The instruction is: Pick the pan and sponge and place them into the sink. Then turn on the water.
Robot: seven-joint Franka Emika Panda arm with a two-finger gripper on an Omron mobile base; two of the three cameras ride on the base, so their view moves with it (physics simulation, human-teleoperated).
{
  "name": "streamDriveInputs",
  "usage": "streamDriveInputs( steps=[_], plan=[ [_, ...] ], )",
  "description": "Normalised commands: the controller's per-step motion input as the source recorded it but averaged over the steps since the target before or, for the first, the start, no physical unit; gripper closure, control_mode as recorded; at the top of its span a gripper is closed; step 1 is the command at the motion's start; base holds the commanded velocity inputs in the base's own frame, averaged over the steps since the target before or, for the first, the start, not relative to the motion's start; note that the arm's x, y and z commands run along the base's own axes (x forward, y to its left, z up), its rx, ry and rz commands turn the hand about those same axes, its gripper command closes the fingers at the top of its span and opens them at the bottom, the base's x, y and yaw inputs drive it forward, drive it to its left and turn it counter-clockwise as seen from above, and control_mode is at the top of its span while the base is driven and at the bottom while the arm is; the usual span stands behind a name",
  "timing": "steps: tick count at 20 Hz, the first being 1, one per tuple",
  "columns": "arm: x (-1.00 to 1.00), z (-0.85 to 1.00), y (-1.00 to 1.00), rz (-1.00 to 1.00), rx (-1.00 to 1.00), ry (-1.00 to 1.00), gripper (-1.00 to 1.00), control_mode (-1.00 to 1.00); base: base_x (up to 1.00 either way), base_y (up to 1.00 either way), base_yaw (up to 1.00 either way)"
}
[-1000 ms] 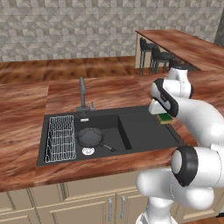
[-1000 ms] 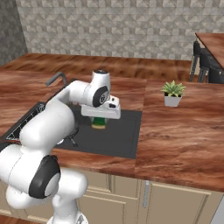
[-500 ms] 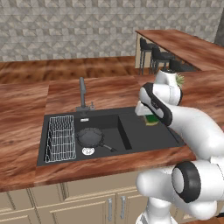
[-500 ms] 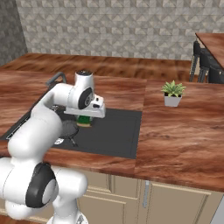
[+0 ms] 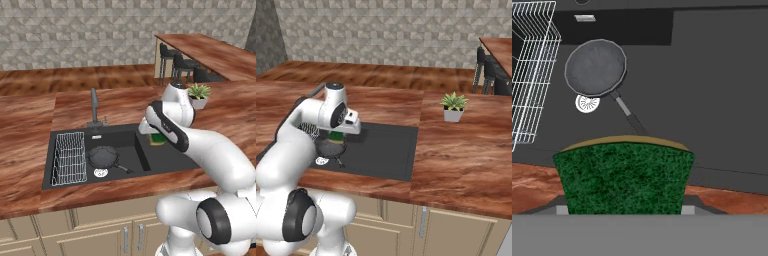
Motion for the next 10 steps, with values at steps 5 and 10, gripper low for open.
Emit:
streamDriveInputs(
  steps=[5,10],
  plan=[
    [0.06,0.01,0.56,0.0,0.05,-0.02,1.0,-1.0,0.0,0.0,0.0],
    [0.09,-0.05,0.36,0.0,0.08,-0.03,1.0,-1.0,0.0,0.0,0.0]
  ],
)
